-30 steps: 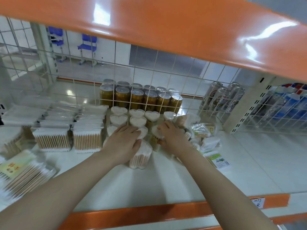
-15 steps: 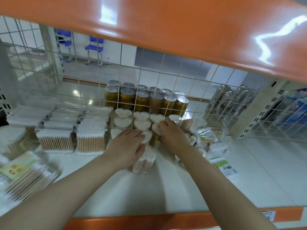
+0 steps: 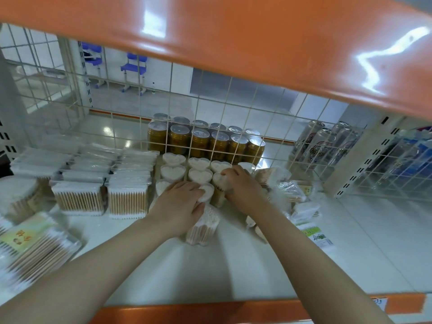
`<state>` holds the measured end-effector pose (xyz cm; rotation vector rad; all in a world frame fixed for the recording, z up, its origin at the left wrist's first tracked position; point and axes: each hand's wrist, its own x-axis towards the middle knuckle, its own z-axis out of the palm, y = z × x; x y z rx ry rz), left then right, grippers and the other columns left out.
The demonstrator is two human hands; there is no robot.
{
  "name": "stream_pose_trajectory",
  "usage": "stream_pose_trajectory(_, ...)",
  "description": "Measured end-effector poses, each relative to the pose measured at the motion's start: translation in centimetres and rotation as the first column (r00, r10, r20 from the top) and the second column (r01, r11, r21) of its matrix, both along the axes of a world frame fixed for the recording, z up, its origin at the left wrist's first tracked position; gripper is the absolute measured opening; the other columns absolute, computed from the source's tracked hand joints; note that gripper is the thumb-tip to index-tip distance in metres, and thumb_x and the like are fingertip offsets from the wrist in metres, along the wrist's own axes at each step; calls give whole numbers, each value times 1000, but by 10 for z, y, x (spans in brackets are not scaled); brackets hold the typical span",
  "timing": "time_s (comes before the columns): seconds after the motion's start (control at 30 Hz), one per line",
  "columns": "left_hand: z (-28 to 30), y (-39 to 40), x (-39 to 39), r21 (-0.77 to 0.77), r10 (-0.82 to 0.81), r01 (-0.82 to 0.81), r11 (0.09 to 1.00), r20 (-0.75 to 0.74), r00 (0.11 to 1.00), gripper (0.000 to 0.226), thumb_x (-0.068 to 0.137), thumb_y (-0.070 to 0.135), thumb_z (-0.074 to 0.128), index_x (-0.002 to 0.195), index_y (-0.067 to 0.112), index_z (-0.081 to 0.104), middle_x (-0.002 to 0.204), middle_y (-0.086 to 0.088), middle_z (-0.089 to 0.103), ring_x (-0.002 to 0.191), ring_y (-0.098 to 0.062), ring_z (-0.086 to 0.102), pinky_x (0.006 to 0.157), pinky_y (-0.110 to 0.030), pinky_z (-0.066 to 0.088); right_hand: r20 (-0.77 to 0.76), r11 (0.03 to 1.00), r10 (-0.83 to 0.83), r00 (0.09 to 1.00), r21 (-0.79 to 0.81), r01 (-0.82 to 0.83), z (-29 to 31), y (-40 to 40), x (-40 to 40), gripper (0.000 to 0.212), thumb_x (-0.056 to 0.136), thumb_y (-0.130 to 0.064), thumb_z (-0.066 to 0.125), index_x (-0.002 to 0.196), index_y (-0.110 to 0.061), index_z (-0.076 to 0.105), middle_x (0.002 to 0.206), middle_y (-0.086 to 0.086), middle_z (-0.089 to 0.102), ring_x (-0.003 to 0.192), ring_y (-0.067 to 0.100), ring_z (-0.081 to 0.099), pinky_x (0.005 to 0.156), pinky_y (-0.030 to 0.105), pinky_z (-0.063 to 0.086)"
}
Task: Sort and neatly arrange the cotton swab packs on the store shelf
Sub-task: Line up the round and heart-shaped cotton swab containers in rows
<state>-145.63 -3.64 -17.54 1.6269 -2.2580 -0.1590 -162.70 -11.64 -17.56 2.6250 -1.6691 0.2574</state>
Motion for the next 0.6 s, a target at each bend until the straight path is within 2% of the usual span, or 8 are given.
stream_pose_trajectory(0.17, 9, 0, -7, -40, 28, -29, 999, -25, 999, 41, 97, 32, 38, 138, 25, 39, 142, 7, 39, 131, -12, 31, 107, -23, 17, 205, 998, -53, 977, 55, 43, 10, 0, -18, 54, 82, -5, 57, 132, -18, 44, 136, 5, 41, 124, 22, 41, 98, 31, 36)
stream_pose_trajectory(0.37, 15, -4, -13, -2, 51, -51, 999, -21, 998, 39, 97, 31, 37, 135, 26, 41, 139, 6, 41, 129, -14, 34, 107, -25, 20, 288, 992, -127, 949, 52, 116, 25, -17, -37, 40, 86, -7, 56, 125, -14, 52, 126, 6, 54, 112, 19, 51, 87, 26, 39)
stream_pose_trajectory(0.6, 13, -11, -16, -1, 68, -68, 998, -29, 997, 36, 97, 30, 38, 133, 27, 44, 138, 8, 42, 128, -13, 35, 106, -26, 23, 307, 968, -243, 920, 18, 249, 21, -42, -38, 33, 90, -22, 56, 121, -9, 56, 117, 8, 60, 105, 21, 56, 87, 29, 42)
